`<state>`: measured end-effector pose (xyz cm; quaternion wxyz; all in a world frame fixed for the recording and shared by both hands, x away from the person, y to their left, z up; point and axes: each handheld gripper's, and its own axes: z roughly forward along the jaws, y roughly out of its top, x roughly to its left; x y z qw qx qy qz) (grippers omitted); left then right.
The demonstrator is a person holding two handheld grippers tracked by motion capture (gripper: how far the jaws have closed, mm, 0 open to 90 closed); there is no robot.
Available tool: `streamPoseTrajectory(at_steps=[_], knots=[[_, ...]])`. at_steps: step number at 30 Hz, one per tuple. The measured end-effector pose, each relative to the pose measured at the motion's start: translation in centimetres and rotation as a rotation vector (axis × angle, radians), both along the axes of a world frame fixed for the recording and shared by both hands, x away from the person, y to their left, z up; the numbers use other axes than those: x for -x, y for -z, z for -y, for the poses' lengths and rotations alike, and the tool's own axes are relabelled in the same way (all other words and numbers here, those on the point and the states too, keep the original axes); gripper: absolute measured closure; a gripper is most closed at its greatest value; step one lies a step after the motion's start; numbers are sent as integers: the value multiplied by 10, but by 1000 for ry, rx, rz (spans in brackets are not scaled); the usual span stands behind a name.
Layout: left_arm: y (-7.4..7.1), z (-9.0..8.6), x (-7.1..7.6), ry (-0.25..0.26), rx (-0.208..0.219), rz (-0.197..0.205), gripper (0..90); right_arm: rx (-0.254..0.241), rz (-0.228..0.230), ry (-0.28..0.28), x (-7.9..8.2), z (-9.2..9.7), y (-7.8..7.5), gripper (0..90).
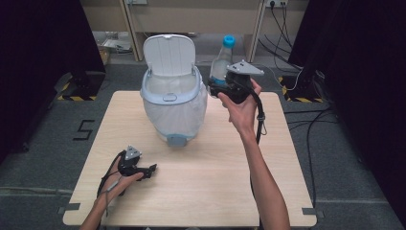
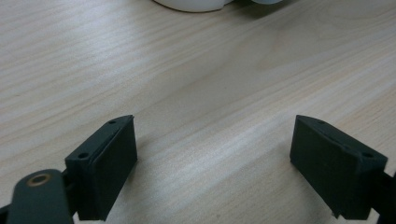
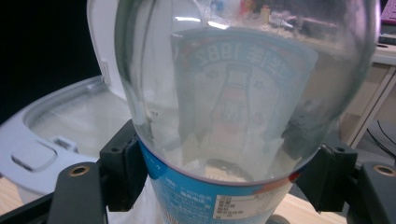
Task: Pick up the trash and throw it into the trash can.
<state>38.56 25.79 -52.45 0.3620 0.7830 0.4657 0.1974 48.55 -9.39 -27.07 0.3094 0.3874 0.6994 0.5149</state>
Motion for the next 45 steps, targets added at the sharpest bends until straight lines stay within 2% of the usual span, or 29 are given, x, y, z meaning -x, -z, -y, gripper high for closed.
streamPoseTrajectory(at_steps=[11, 17, 20, 26, 31, 37, 45], knots=[[0, 0, 0, 0, 0, 0, 138, 8, 4, -52, -13, -37, -29, 278], [0, 0, 0, 2, -1, -3, 138, 0, -13, -122, -21, -72, -37, 278], [0, 0, 0, 2, -1, -4, 138, 15, -25, -152, -24, -89, -38, 278], [0, 0, 0, 0, 2, -4, 138, 38, -62, -189, -33, -119, -33, 278], [0, 0, 0, 0, 2, -4, 138, 54, -102, -209, -43, -134, -22, 278], [0, -1, 0, -1, 8, -3, 138, 91, -140, -218, -50, -143, -9, 277], [0, 0, 0, 0, 1, -4, 138, 104, -187, -213, -56, -141, 1, 276]])
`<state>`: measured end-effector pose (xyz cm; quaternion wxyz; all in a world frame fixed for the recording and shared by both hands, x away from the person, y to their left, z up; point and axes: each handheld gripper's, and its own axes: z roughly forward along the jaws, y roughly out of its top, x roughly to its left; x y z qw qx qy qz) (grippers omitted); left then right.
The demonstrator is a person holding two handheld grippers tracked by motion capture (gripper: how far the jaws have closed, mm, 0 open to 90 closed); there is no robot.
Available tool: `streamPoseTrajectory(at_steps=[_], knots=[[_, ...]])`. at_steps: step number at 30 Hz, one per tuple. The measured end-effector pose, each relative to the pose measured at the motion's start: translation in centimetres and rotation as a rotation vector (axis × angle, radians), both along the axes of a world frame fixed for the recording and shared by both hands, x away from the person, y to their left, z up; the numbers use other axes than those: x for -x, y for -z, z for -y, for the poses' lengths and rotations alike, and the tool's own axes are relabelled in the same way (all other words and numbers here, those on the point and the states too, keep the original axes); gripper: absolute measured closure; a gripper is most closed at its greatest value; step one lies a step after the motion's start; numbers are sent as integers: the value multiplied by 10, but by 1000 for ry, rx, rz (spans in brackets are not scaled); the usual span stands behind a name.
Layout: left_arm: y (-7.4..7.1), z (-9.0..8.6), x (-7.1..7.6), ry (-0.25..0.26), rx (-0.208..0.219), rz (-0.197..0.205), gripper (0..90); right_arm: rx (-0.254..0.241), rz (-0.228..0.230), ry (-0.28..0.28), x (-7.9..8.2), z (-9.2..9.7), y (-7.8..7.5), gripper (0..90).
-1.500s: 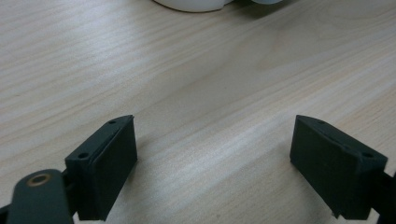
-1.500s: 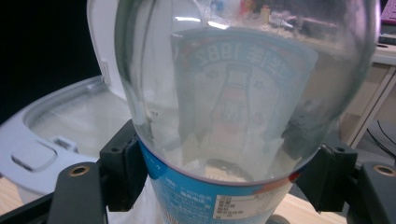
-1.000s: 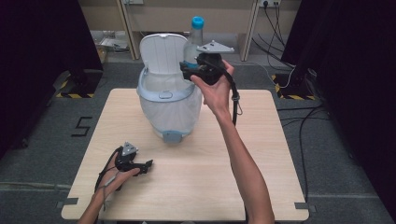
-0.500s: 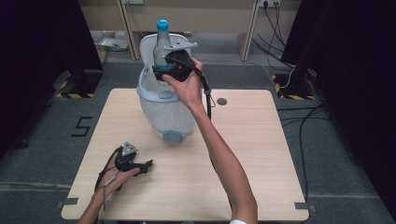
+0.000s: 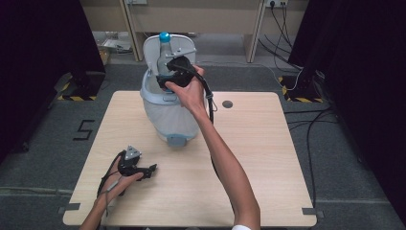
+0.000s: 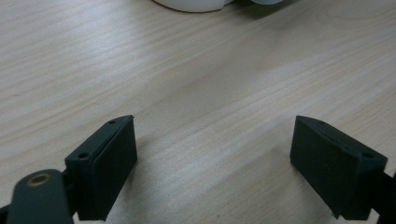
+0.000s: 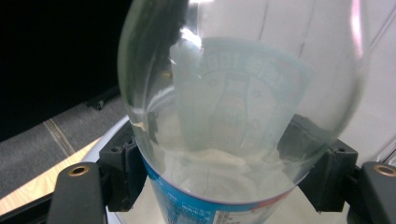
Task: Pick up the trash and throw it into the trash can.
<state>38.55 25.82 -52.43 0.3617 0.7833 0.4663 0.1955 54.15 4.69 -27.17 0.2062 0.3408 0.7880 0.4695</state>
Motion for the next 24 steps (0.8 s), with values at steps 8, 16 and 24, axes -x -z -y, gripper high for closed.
streamPoseTrajectory(at_steps=[8, 16, 24], knots=[[0, 0, 0, 1, -1, 2, 138, -10, -7, -7, -1, 5, 7, 265], [0, 1, 0, -2, 0, 5, 141, -120, 3, -27, 5, 25, -2, 335], [0, 1, 0, -4, 1, 3, 140, -116, 50, 2, 13, 54, -11, 355]])
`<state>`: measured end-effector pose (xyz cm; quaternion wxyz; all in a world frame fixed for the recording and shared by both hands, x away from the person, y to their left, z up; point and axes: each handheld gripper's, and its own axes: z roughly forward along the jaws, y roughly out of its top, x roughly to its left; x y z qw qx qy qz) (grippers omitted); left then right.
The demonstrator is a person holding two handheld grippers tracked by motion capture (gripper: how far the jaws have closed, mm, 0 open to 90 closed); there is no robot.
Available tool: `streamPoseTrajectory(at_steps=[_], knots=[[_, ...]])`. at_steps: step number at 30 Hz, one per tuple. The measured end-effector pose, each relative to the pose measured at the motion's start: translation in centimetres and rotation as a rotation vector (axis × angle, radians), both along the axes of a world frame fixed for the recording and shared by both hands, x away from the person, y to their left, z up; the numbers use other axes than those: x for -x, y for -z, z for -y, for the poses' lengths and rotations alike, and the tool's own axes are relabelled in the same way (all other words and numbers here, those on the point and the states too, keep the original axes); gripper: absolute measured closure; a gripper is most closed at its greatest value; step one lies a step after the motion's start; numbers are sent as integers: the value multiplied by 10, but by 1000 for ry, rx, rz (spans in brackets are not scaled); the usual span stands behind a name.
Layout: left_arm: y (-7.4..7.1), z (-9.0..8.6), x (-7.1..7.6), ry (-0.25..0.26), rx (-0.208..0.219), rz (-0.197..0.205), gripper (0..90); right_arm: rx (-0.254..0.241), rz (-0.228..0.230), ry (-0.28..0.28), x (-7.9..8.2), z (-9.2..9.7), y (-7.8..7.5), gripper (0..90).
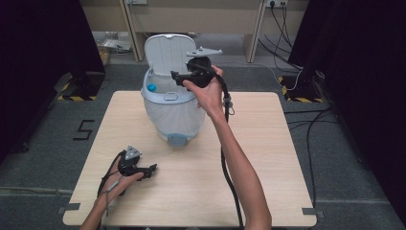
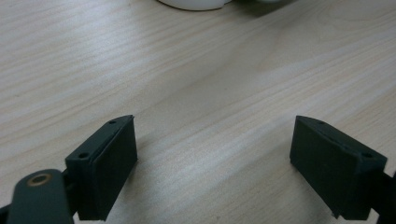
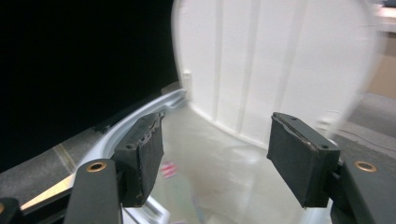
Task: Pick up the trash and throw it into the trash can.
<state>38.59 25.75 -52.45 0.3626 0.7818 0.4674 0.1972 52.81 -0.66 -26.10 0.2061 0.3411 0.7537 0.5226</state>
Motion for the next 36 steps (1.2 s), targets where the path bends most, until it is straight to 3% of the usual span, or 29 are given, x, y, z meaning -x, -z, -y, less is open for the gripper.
streamPoseTrajectory(at_steps=[8, 13, 18, 36], knots=[[0, 0, 0, 0, -1, 1, 140, -36, 25, 64, -5, 30, -5, 378], [0, 0, 0, 0, -1, 0, 140, -15, 40, 97, -12, 42, -3, 455], [0, 0, 0, 1, -4, -3, 140, 4, 48, 121, -19, 49, 1, 511], [0, 0, 0, -2, 2, -3, 140, -43, 47, 150, -61, 53, 9, 784]])
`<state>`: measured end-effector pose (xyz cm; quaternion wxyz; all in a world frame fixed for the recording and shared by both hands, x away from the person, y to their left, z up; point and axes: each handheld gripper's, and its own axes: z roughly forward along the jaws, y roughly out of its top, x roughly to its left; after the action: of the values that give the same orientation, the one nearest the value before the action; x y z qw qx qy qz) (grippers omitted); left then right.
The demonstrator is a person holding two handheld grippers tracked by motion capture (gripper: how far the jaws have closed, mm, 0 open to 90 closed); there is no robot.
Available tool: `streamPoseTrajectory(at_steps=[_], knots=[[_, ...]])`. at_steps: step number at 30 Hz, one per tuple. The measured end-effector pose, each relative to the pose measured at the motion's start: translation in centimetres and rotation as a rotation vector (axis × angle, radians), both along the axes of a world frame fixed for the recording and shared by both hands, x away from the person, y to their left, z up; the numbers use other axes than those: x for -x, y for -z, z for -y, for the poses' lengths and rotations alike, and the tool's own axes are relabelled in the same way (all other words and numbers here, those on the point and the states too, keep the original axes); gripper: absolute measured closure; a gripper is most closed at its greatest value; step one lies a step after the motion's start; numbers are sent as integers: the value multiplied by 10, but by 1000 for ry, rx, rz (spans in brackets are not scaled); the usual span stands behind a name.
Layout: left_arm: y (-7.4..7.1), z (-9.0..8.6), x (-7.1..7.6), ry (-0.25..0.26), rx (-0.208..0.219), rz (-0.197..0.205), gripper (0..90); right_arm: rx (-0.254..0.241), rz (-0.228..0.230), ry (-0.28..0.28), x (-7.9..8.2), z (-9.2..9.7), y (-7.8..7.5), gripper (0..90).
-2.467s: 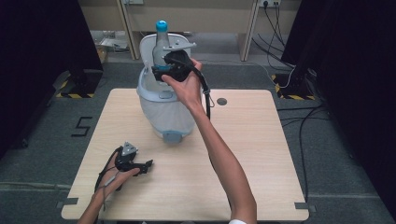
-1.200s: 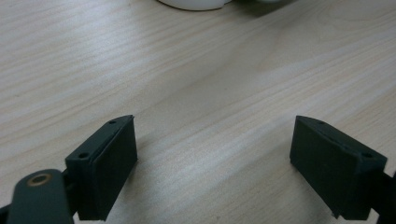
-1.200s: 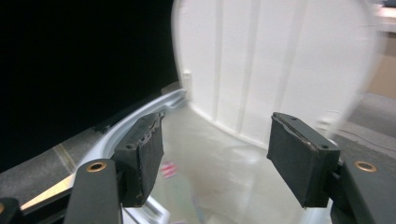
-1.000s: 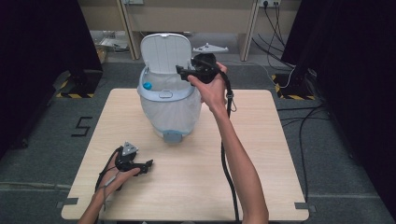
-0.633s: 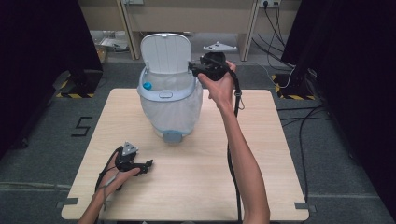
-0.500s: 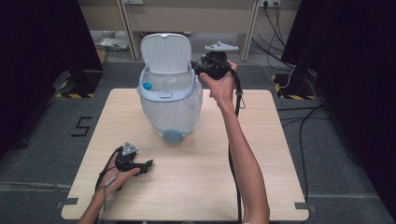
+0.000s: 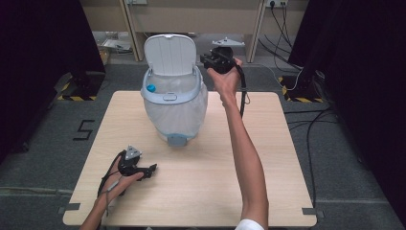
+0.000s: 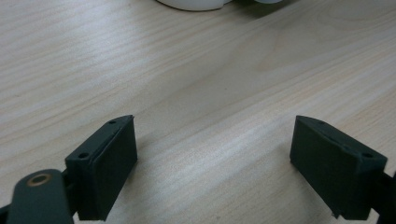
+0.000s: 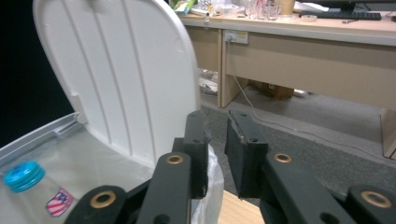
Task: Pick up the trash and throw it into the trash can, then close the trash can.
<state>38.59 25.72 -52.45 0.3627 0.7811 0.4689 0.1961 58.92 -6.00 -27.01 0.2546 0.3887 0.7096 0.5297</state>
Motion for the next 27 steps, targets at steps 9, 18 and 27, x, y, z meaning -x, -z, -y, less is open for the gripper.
streamPoseTrajectory(at_steps=[9, 18, 27], knots=[[0, 0, -1, -4, -3, 0, 138, -24, -8, 3, -16, 1, 1, 805], [0, 1, -2, -6, -4, 2, 137, -36, -22, 6, -28, 1, 5, 805], [0, 1, -2, -7, -4, 4, 136, -31, -23, -5, -36, -6, 5, 804]])
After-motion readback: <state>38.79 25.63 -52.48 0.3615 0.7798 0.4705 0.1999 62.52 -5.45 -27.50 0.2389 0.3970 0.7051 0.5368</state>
